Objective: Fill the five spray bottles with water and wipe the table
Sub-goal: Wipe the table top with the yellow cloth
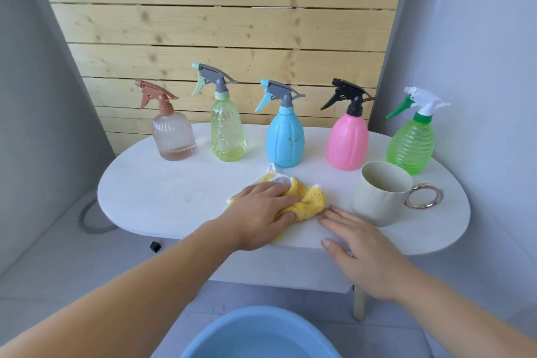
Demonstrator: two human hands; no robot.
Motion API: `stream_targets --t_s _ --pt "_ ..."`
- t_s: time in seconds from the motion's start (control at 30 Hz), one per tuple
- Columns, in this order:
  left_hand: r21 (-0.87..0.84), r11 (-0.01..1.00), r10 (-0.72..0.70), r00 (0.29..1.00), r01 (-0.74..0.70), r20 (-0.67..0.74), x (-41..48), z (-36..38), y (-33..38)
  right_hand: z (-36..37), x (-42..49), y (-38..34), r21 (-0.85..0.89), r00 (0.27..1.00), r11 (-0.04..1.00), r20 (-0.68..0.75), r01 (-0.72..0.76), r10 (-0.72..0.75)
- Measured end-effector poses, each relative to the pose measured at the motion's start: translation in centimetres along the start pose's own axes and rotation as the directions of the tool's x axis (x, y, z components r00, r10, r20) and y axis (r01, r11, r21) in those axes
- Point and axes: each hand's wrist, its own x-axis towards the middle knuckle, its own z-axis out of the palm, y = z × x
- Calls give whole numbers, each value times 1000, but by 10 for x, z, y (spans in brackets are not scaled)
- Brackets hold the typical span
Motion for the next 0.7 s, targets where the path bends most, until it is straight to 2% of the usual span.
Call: stream_targets --t_s 0.1,0.2,0.33,0.4,0.53,0.7 --pt "61 997 -47 998 49 -42 -23 -3 -18 5 0 1 -16 999 1000 27 -26 27" --pt "100 968 -218 968 231 -122 -44 -8 -42 7 0 0 -24 998 999 39 -44 45" --pt "137 849 -479 852 511 -210 -75 -17 -86 8 1 -2 -57 998 997 37 -47 49" --pt "113 803 -558 804 586 -205 -83 -21 -101 9 1 -3 -59 998 996 34 -59 61" --pt "51 834 -538 831 549 -146 -66 -21 -99 9 3 -4 -57 997 996 7 -72 72" --pt "58 851 -511 848 522 -140 -22 -13 -76 12 3 -4 -78 997 994 -9 -71 70"
